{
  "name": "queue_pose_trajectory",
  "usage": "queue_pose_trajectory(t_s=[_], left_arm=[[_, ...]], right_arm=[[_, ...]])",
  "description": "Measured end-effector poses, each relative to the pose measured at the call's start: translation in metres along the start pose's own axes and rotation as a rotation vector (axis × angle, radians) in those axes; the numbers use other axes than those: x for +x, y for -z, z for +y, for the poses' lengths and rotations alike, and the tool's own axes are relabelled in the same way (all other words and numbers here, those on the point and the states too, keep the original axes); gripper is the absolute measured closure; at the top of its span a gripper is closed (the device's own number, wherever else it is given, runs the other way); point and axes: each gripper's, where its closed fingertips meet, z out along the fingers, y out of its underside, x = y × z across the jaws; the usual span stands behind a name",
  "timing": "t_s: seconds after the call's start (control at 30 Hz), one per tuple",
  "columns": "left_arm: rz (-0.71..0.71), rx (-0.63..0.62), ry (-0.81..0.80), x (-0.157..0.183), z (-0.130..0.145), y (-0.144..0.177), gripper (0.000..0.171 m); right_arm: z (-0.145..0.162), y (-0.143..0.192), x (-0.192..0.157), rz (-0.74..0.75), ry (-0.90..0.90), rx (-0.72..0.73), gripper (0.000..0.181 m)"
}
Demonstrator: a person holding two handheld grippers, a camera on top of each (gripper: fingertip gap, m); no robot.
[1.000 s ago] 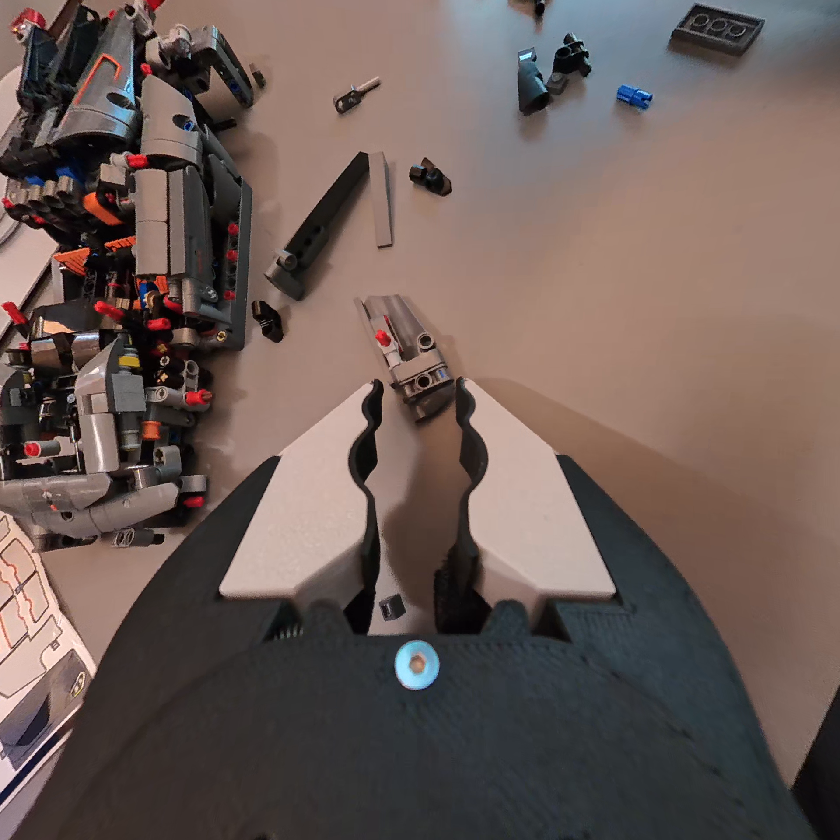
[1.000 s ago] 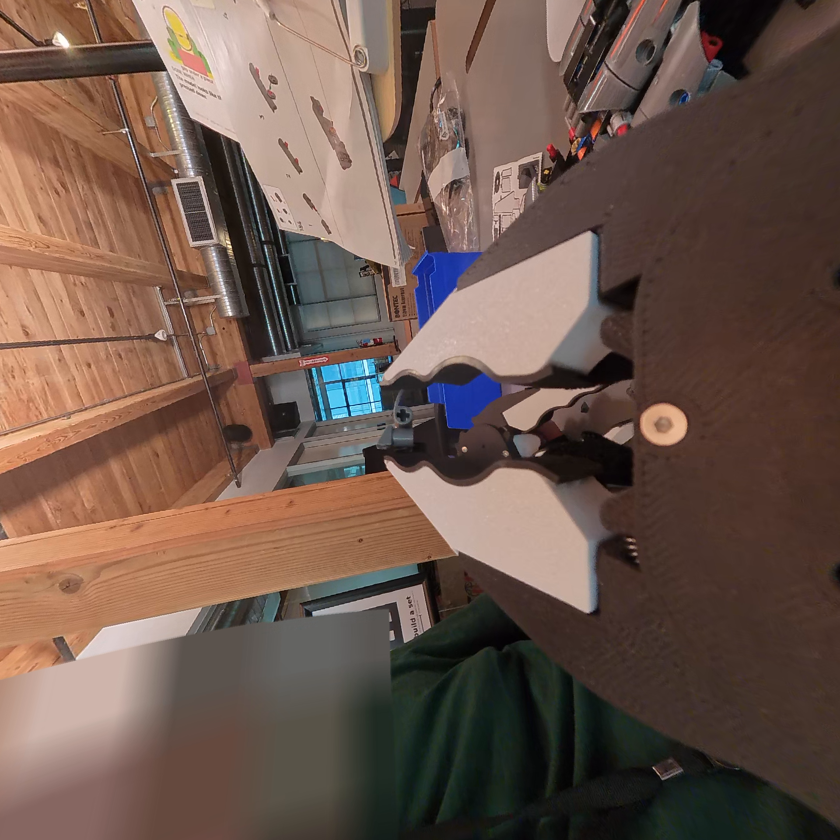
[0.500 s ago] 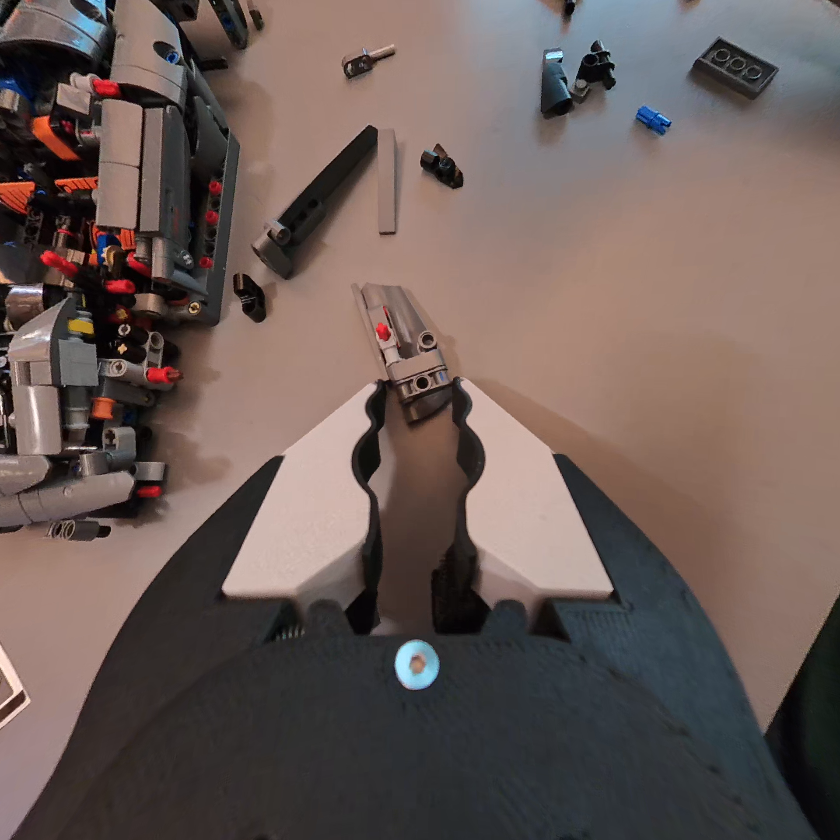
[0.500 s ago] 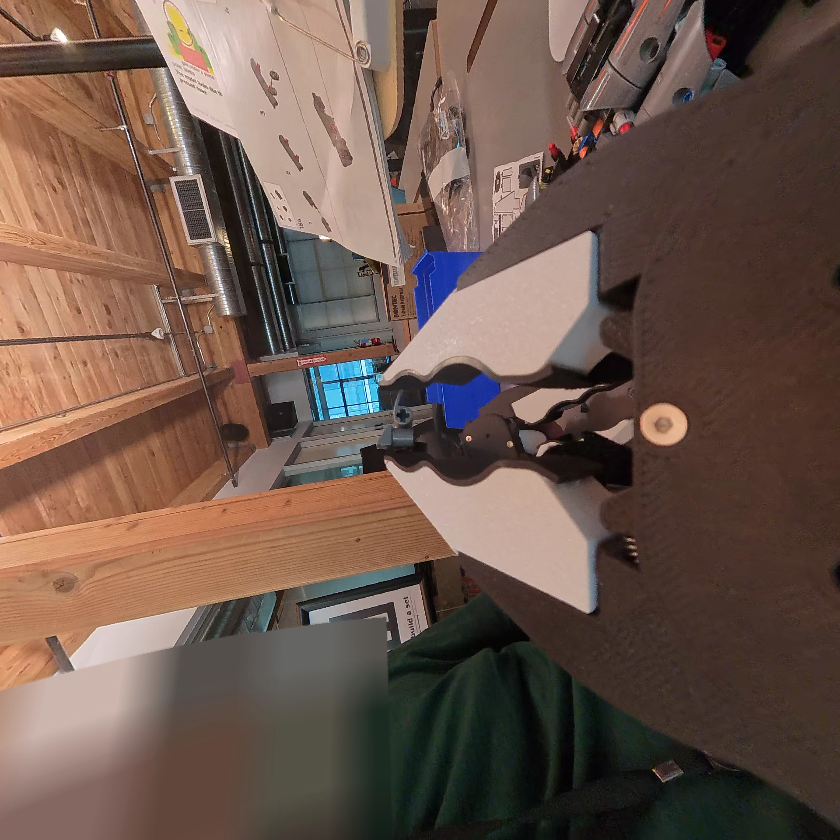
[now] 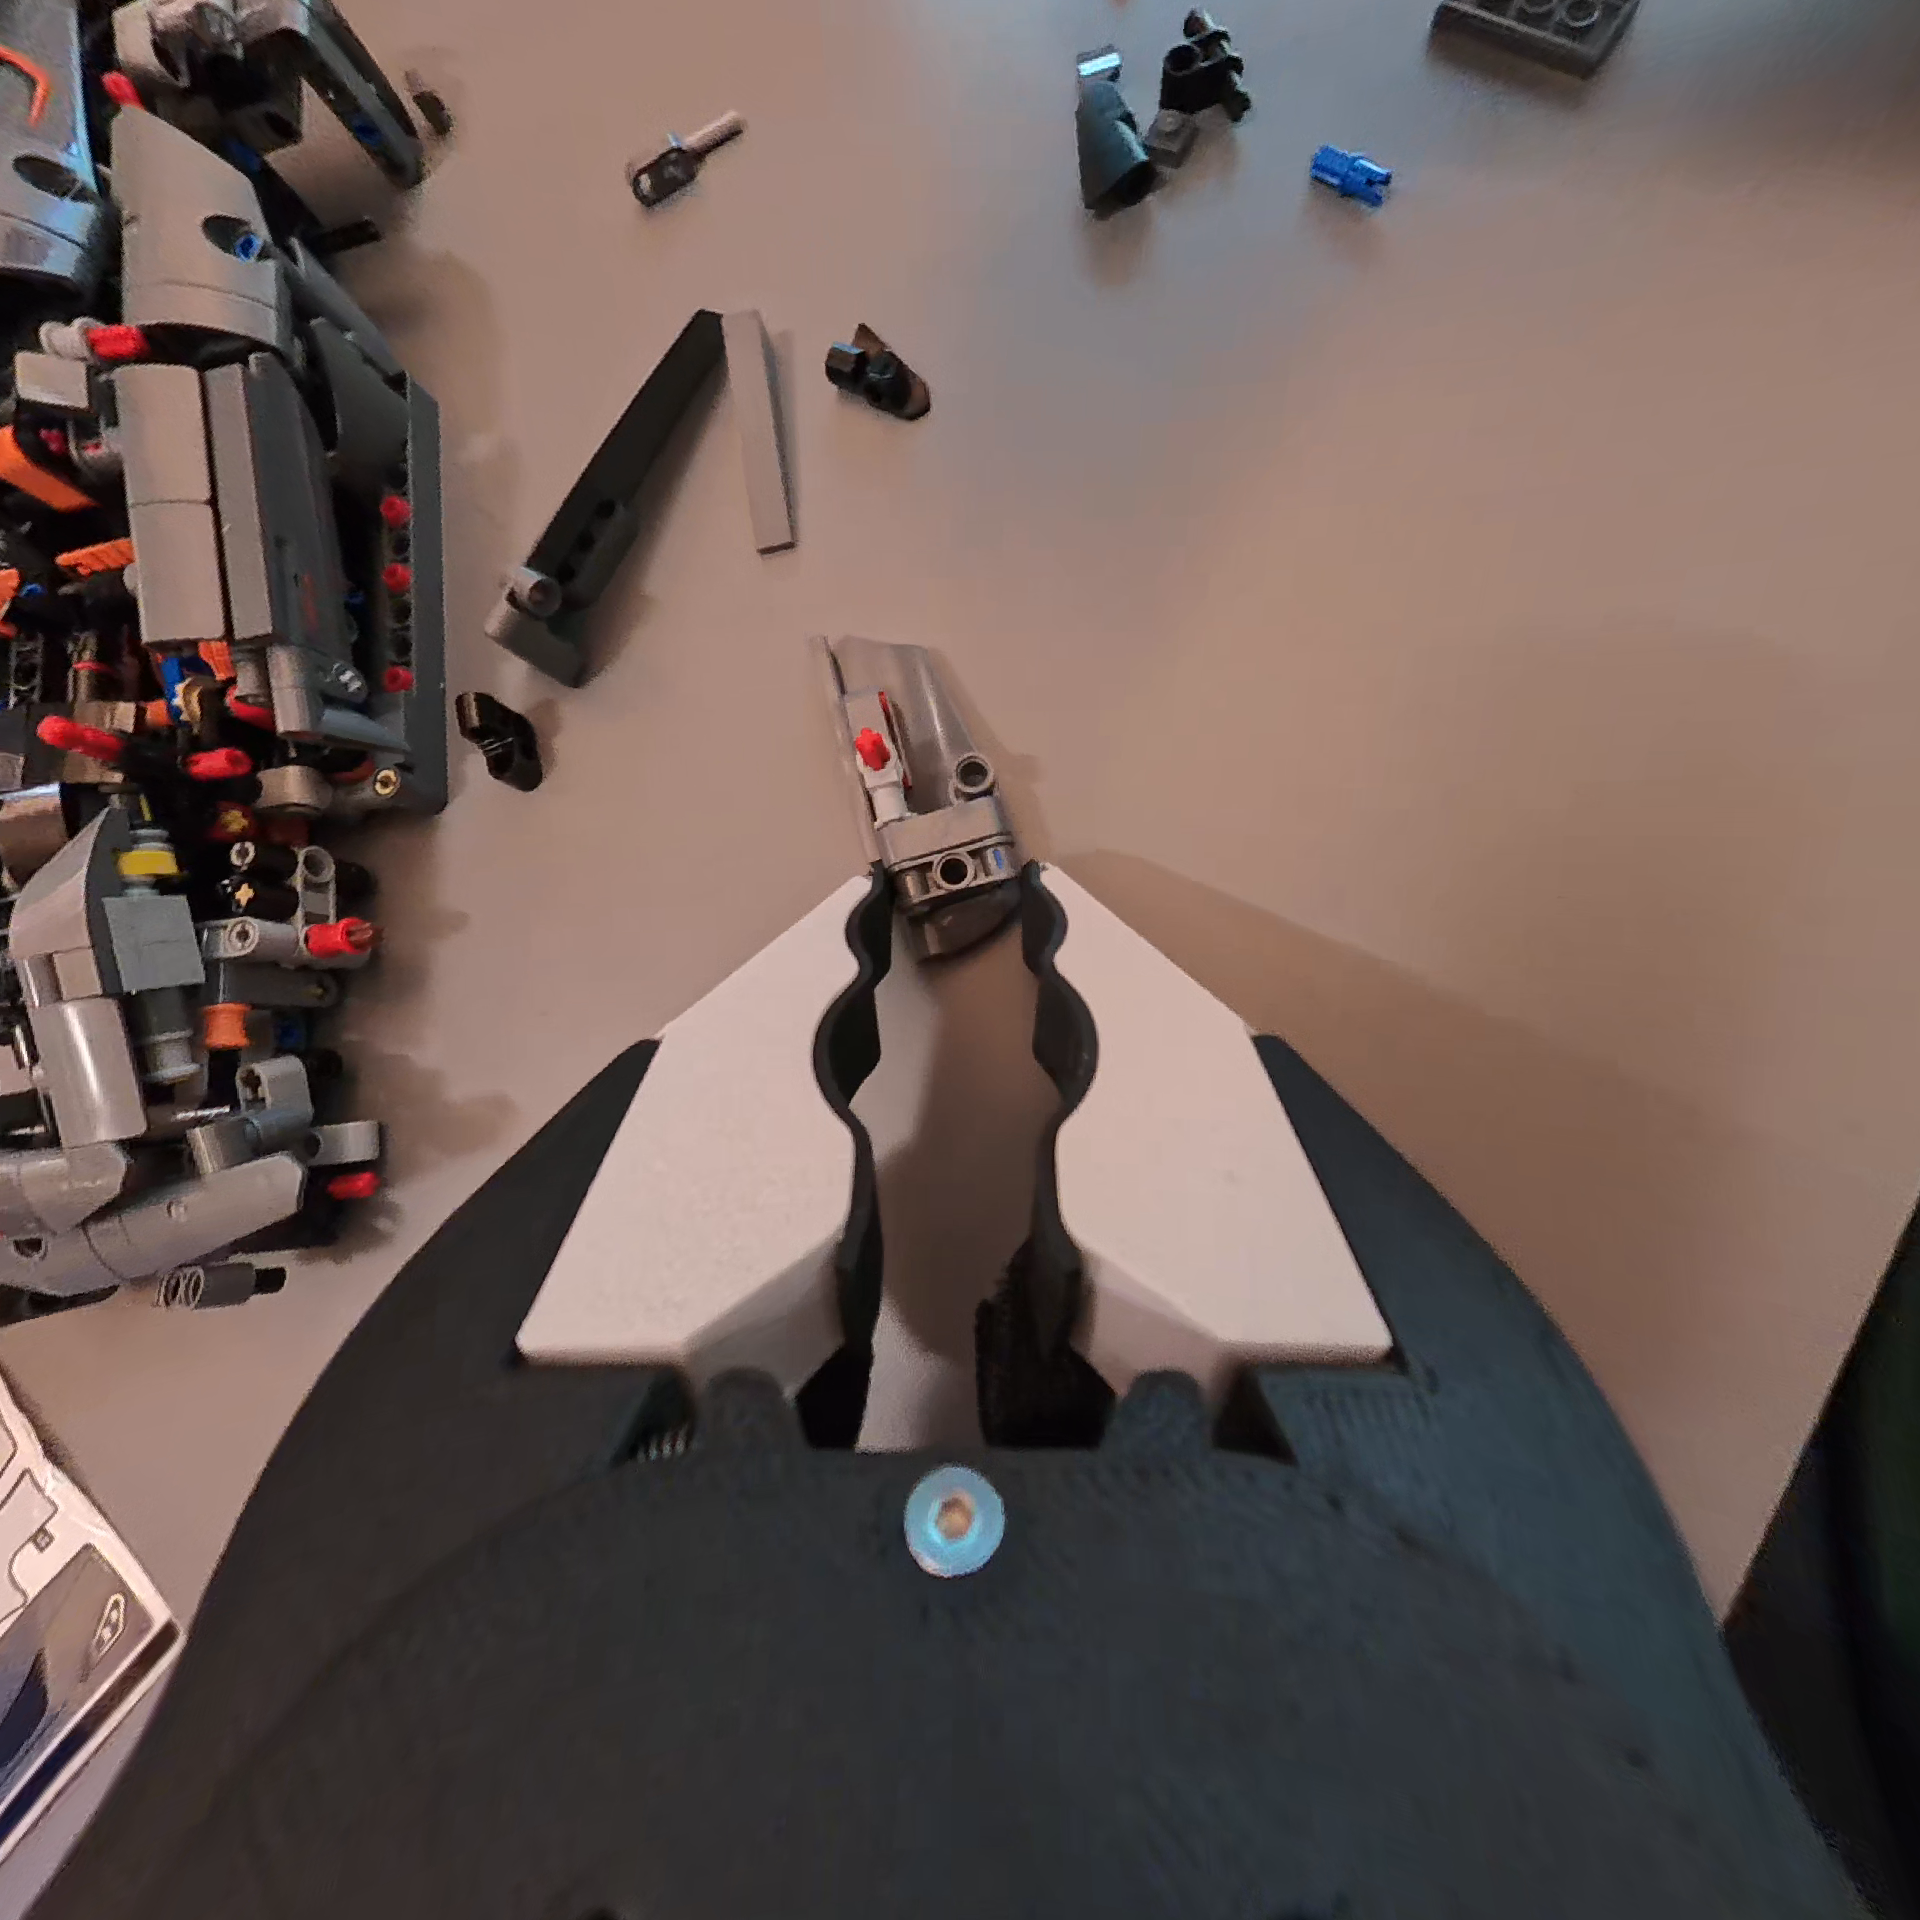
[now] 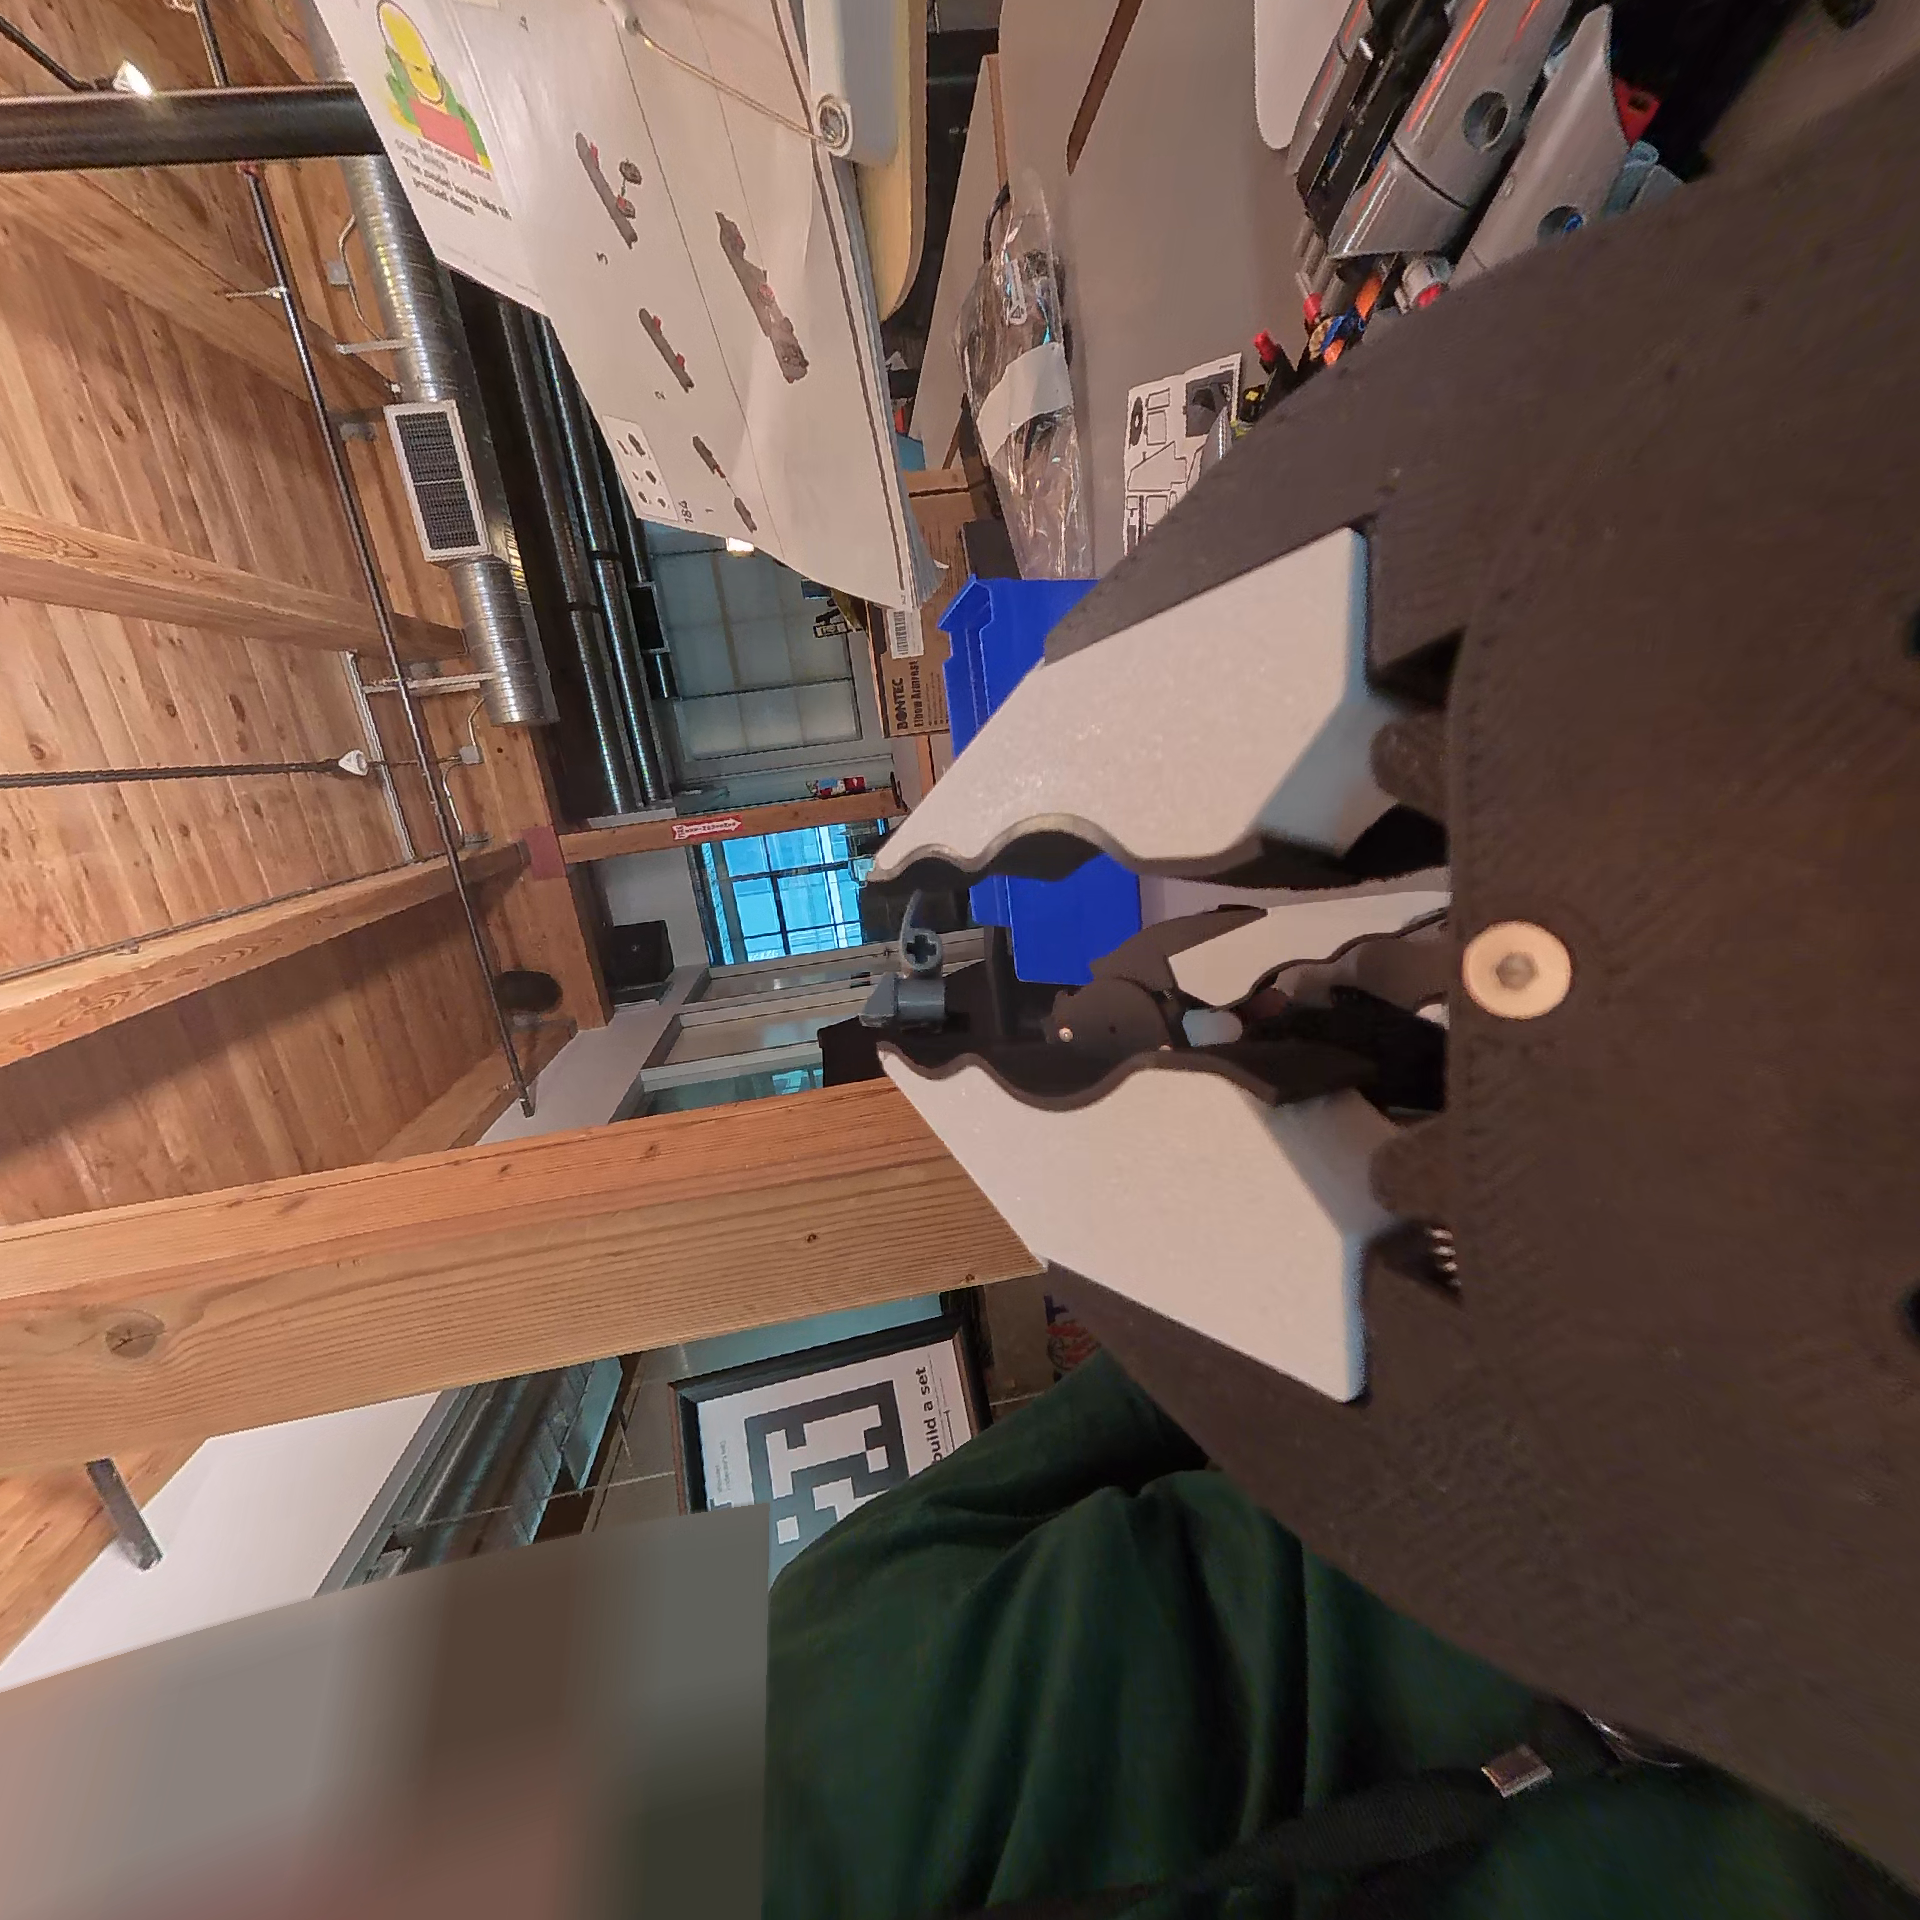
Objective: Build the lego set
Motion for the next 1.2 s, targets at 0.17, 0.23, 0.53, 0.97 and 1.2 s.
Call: queue_pose_trajectory(t_s=[0.17, 0.23, 0.53, 0.97, 1.2], left_arm=[[0.033, 0.000, 0.006, 0.005, 0.001, 0.002, 0.147], [0.048, 0.021, 0.038, 0.006, -0.002, 0.002, 0.141], [0.062, 0.000, 0.117, 0.005, -0.003, -0.004, 0.139], [0.020, -0.012, 0.036, 0.004, -0.004, -0.003, 0.144], [-0.100, -0.078, -0.080, -0.010, 0.001, 0.001, 0.144]], right_arm=[[0.001, -0.001, -0.001, -0.001, 0.001, -0.005, 0.157], [0.000, -0.001, -0.001, -0.001, 0.001, -0.003, 0.157], [0.001, -0.001, -0.001, -0.003, -0.001, -0.005, 0.157], [0.000, -0.001, 0.000, 0.001, -0.002, -0.003, 0.157], [0.000, -0.002, 0.000, 0.001, 0.001, -0.007, 0.157]])
